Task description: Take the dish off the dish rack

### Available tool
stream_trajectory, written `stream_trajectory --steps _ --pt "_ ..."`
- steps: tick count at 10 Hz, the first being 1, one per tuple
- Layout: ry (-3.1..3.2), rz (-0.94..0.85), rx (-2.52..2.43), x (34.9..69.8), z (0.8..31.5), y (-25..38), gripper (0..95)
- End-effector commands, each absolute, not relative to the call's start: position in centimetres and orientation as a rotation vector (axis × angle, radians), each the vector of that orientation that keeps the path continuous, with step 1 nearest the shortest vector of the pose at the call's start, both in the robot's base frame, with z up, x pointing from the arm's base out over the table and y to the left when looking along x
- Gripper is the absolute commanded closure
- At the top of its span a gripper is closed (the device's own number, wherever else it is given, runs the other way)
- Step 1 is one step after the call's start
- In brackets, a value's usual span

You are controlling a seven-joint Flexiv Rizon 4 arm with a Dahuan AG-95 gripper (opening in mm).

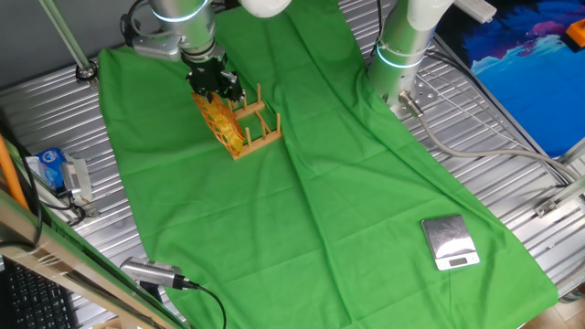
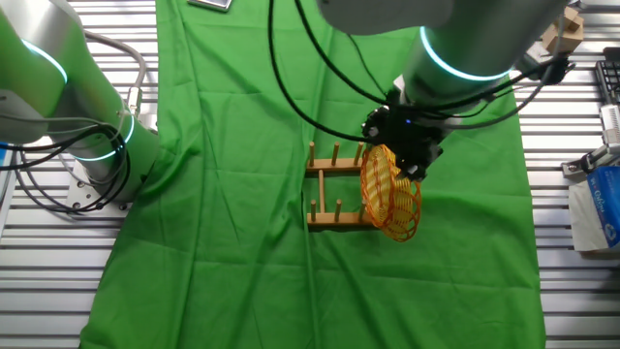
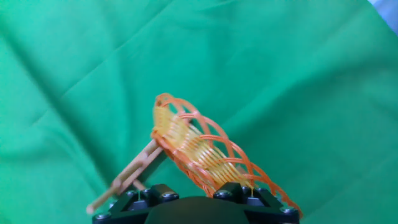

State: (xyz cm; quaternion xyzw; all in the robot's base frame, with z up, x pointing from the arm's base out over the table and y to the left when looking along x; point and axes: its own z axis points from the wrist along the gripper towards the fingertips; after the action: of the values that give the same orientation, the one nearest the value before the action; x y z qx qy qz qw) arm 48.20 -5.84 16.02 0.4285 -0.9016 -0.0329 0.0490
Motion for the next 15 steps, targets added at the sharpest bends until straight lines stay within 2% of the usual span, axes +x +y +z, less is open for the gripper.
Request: stream_trajectory --steps 1,6,9,13,15 --pt "-2.633 -0.116 1.509 47.75 17.06 -5.43 38.0" --pt "-2.584 -0.117 1.593 48.06 16.71 -4.8 38.0" --pt "-2.65 -0.042 1.433 48.1 16.67 -4.73 38.0" --pt "-2.775 -0.005 1.169 48.12 16.63 -4.69 38.0" --pt "-2.737 -0.026 1.199 47.94 16.63 -4.71 38.0"
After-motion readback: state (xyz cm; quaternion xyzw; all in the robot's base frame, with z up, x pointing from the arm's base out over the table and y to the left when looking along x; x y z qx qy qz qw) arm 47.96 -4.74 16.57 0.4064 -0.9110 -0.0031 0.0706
